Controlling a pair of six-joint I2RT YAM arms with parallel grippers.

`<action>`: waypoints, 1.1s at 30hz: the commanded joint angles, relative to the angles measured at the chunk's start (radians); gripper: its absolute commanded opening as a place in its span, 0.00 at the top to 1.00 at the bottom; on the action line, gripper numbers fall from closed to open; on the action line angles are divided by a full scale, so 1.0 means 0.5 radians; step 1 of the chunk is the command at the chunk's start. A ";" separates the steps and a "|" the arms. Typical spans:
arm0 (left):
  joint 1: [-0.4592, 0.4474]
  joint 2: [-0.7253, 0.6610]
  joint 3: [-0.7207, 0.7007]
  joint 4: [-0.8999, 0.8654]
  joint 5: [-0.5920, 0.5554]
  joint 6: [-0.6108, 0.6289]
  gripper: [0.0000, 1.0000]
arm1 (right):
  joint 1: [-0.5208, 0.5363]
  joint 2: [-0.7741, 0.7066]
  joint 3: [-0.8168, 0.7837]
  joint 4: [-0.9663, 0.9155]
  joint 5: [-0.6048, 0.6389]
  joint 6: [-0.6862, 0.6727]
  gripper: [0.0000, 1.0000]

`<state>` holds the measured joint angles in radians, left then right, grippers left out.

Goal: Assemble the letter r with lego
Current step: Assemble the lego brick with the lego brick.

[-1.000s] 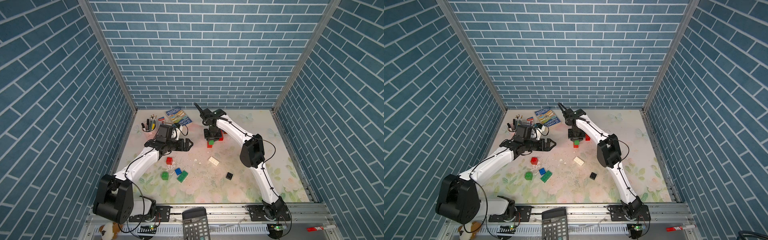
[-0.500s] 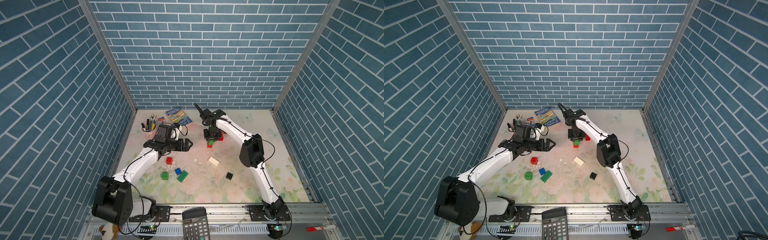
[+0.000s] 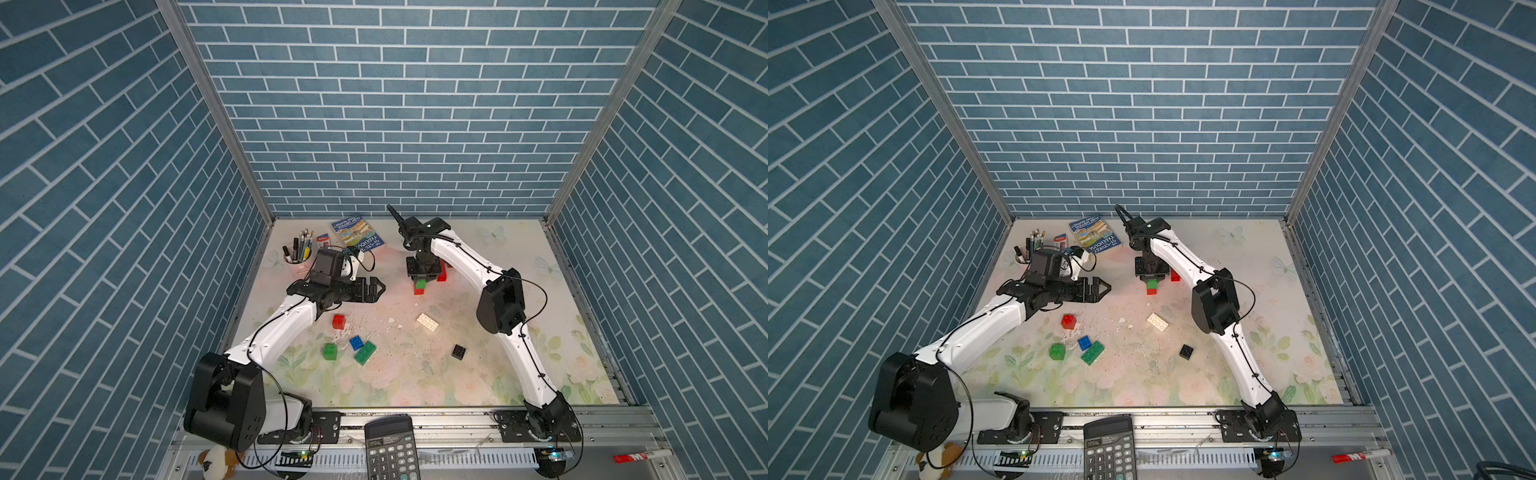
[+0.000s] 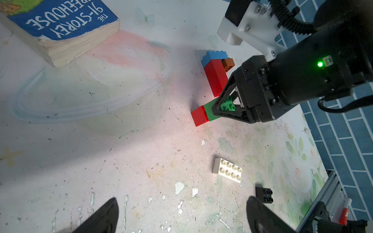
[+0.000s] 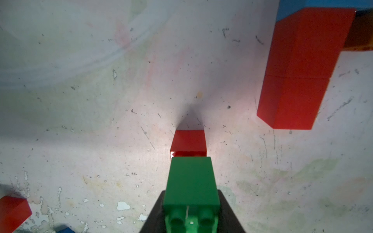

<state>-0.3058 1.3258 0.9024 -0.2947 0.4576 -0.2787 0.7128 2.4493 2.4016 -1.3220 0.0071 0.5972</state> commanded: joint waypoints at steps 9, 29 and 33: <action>0.022 -0.038 -0.028 -0.042 0.014 0.027 0.00 | 0.010 0.180 0.103 -0.181 -0.014 -0.029 0.84; 0.053 -0.058 -0.011 -0.123 -0.005 0.026 0.00 | 0.027 0.406 0.065 -0.241 -0.015 -0.097 0.90; 0.056 -0.038 0.022 -0.153 -0.001 0.039 0.00 | 0.029 0.448 0.043 -0.213 -0.058 -0.096 0.90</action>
<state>-0.2863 1.3128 0.9009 -0.3412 0.4572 -0.2760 0.7162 2.5229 2.4985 -1.3827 0.0029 0.5701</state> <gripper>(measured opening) 0.995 0.344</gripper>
